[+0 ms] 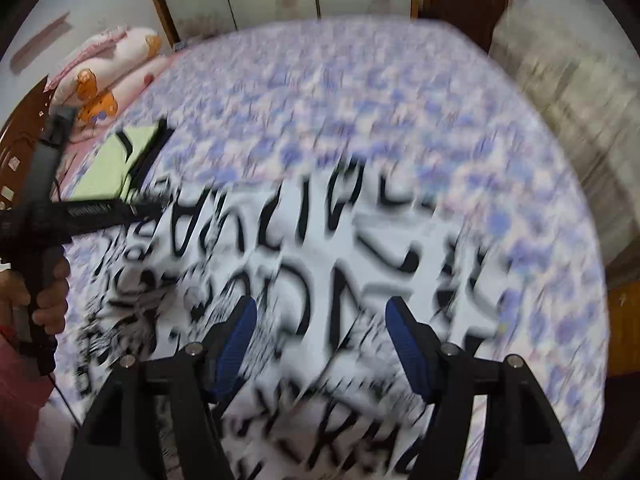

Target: Fold large clothes

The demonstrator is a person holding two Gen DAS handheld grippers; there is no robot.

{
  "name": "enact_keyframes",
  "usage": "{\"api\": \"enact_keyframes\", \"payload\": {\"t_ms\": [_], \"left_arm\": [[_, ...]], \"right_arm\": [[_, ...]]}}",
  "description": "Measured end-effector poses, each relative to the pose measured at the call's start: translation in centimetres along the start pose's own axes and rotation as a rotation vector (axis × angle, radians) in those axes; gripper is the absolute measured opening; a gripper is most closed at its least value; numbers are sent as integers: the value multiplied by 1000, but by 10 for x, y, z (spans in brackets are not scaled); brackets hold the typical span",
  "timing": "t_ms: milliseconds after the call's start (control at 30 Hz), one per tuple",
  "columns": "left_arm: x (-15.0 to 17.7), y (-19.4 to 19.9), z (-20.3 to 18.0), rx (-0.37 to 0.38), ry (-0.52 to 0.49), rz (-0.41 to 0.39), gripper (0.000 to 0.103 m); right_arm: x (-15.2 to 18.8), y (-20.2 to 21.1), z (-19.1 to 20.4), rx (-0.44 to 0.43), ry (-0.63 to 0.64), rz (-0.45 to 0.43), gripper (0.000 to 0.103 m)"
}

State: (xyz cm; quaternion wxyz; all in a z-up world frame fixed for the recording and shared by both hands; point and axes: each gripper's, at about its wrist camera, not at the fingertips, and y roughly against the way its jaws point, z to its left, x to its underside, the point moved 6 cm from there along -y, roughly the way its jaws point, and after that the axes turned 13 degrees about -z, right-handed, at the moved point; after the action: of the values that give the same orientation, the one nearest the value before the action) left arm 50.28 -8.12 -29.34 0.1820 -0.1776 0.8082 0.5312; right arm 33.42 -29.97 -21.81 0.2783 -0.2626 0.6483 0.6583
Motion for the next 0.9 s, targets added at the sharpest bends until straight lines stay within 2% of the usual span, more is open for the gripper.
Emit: {"api": "enact_keyframes", "payload": {"t_ms": [133, 167, 200, 233, 267, 300, 433, 533, 700, 800, 900], "left_arm": [[-3, -32, 16, -2, 44, -18, 36], [-4, -38, 20, -3, 55, -23, 36], [-5, -46, 24, -7, 65, -29, 36], [-7, -53, 29, -14, 73, -33, 35], [-8, -60, 35, -21, 86, -33, 32], [-10, -66, 39, -28, 98, -31, 29], [-19, -94, 63, -43, 165, -31, 14], [-31, -114, 75, -38, 190, -47, 9], [-44, -138, 80, -41, 193, -36, 7], [-45, -137, 84, -31, 206, -52, 4], [-47, -129, 90, -72, 198, -78, 4]], "right_arm": [[-11, -58, 13, -106, 49, -79, 64], [-14, -76, 17, -145, 53, -103, 54], [-16, -91, 20, -166, 59, -115, 36], [-16, -111, 23, -180, 69, -121, 27], [-16, -130, 24, -173, 85, -113, 10], [-15, -150, 24, -162, 105, -96, 3], [-18, -196, 18, -147, 113, -97, 3], [-20, -223, 9, -110, 117, -98, 0], [-21, -248, -3, -110, 95, -85, 0], [-23, -247, -13, -132, 34, -90, 0], [-22, -241, -21, -125, 17, -93, 0]]}}
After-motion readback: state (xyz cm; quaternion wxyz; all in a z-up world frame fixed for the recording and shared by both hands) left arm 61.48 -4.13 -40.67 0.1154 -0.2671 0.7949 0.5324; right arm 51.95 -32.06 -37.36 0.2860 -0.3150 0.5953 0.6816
